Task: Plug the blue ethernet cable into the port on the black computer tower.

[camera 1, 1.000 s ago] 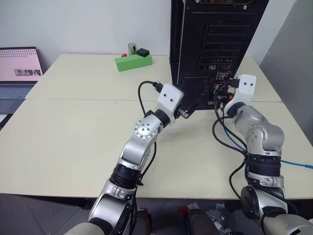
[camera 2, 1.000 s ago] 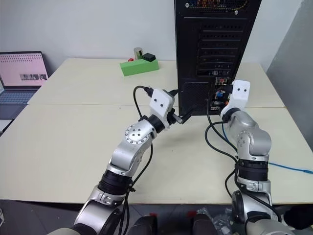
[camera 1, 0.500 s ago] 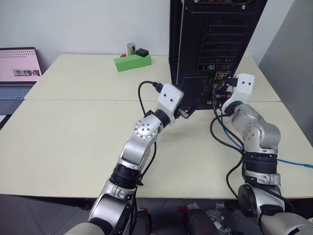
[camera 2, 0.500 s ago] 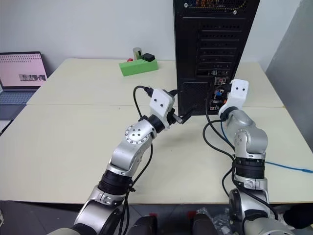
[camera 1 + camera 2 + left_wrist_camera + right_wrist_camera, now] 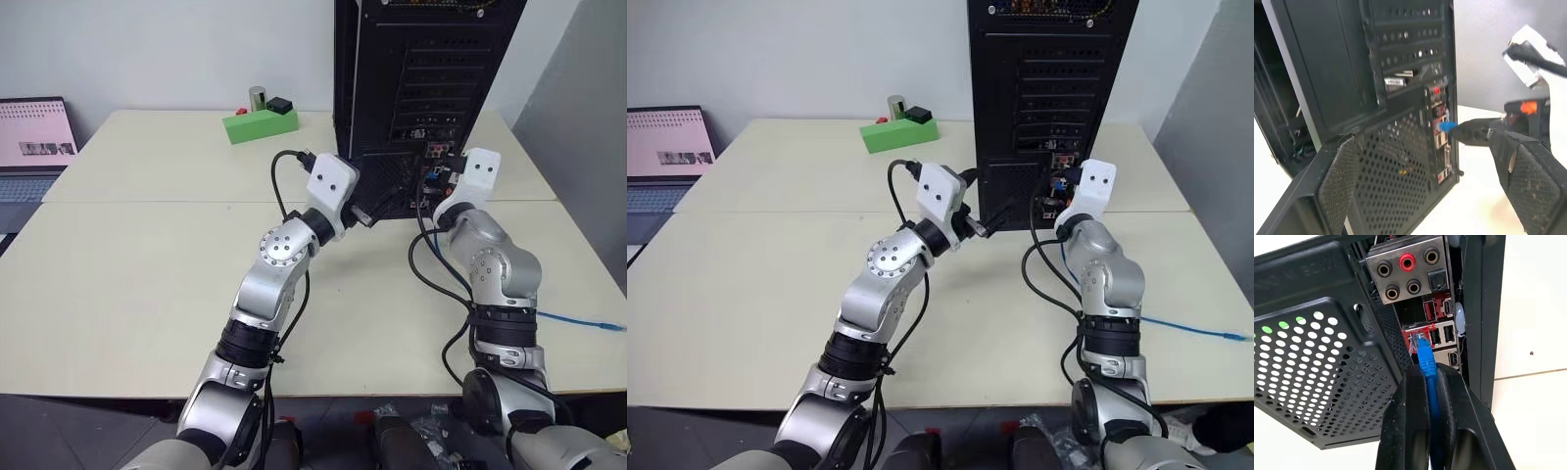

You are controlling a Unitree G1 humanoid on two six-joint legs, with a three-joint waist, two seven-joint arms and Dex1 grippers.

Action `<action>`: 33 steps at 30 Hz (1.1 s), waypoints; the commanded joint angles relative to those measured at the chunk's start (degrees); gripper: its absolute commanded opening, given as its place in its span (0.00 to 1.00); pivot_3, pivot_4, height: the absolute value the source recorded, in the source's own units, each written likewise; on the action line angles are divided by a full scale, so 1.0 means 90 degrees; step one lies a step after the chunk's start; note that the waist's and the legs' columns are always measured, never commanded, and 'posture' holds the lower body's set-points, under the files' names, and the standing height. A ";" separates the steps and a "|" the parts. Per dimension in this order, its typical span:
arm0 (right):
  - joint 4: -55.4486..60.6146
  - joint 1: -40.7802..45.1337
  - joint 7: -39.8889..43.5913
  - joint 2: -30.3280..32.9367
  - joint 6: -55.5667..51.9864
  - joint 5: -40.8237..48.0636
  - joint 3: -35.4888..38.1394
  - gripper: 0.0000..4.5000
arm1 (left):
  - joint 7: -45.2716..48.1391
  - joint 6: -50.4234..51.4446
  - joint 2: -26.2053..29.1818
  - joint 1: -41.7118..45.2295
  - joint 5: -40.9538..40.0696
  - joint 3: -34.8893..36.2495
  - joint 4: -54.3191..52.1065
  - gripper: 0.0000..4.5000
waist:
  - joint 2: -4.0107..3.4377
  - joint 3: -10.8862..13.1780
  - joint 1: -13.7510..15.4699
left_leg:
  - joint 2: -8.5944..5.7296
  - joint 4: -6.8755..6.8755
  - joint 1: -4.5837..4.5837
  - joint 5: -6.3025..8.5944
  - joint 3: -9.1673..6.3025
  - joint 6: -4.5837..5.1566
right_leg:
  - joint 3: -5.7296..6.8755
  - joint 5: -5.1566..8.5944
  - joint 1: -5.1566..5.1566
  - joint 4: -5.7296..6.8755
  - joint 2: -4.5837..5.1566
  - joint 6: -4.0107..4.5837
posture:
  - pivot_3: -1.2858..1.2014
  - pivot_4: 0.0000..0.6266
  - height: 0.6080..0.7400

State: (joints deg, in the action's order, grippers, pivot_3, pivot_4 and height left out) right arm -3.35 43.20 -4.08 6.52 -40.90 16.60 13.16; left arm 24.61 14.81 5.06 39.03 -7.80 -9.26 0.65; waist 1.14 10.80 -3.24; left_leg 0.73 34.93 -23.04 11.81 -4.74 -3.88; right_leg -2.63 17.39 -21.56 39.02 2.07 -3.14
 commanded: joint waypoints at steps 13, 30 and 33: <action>-0.0263 0.0486 0.0128 0.0082 0.0485 -0.0099 -0.0074 0.00 | 0.0329 -0.0039 0.0000 0.0141 -0.0180 0.0035 -0.0156 0.96 | 0.0000 0.0000 -0.0025 | 0.0000 0.0000 0.0002 0.0000 0.0002 0.0000 | -0.0005 -0.0001 0.0000 0.0002 0.0000 -0.0001 | 0.52 0.24 1.00; 0.0536 -0.0182 0.0961 0.0671 -0.0075 0.0000 -0.0316 0.49 | 0.0442 -0.0172 0.0162 0.0338 -0.0161 0.0189 0.0127 0.96 | -0.0002 0.0001 0.0032 | -0.0001 -0.0003 -0.0016 0.0000 0.0002 0.0000 | -0.0002 0.0000 -0.0011 -0.0007 0.0000 -0.0001 | 0.52 0.24 1.00; 0.0916 -0.0379 0.1184 0.0896 -0.0304 0.0065 -0.0342 0.61 | 0.0554 -0.0126 0.0223 0.0363 -0.0182 0.0172 0.0146 0.96 | -0.0002 0.0001 0.0053 | -0.0002 0.0000 -0.0040 0.0000 -0.0001 0.0000 | 0.0002 -0.0001 -0.0034 -0.0003 0.0002 -0.0001 | 0.52 0.24 1.00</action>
State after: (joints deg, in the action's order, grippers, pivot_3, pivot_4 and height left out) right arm -0.06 40.00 4.84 12.86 -42.75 16.02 9.85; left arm 28.68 14.53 6.70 40.73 -8.88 -8.03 3.10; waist 1.13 10.81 -2.76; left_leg 0.71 34.93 -23.44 11.81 -4.76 -3.88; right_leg -2.60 17.38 -21.90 39.00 2.09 -3.15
